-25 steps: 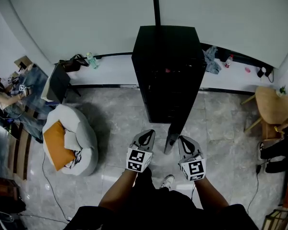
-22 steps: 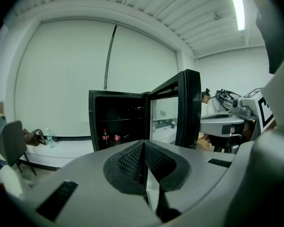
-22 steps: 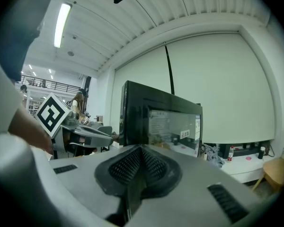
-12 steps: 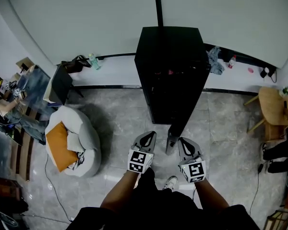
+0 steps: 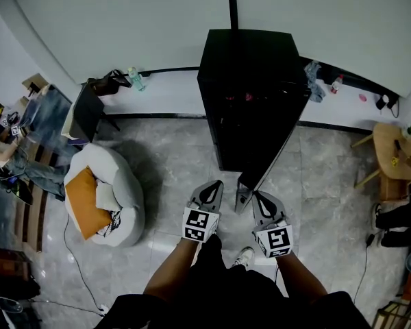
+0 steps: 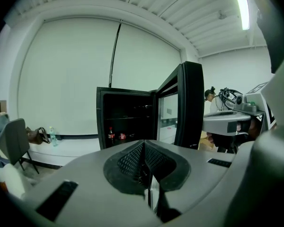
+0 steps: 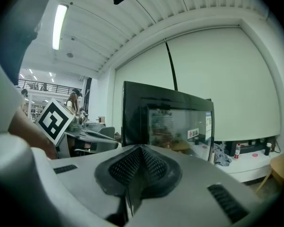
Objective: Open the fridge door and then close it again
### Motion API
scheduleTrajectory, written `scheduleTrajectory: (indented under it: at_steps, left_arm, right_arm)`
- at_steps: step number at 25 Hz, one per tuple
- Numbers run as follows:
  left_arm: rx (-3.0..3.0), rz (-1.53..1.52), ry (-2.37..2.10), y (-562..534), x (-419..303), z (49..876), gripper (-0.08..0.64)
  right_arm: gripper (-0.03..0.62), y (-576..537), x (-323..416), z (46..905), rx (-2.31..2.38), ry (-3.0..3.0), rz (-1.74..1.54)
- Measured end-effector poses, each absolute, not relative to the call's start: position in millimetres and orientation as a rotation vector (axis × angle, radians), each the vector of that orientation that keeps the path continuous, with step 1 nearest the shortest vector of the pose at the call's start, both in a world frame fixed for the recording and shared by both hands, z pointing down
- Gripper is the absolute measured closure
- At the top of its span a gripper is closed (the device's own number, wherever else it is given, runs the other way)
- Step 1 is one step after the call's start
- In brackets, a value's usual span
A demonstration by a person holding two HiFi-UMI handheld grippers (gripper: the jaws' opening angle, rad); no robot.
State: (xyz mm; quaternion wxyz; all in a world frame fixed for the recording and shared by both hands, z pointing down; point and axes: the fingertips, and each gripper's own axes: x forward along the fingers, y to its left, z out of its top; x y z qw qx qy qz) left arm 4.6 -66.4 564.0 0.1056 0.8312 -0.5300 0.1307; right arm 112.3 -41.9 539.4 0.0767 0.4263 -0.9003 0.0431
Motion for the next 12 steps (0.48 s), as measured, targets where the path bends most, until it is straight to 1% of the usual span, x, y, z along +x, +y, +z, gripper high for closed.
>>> scheduleTrajectory:
  at_steps: [12]
  left_arm:
    - [2.424, 0.412, -1.601, -74.6, -33.2, 559.0, 0.538]
  right_arm:
    - [0.583, -58.2, 76.6, 539.6, 1.252, -2.716, 0.142]
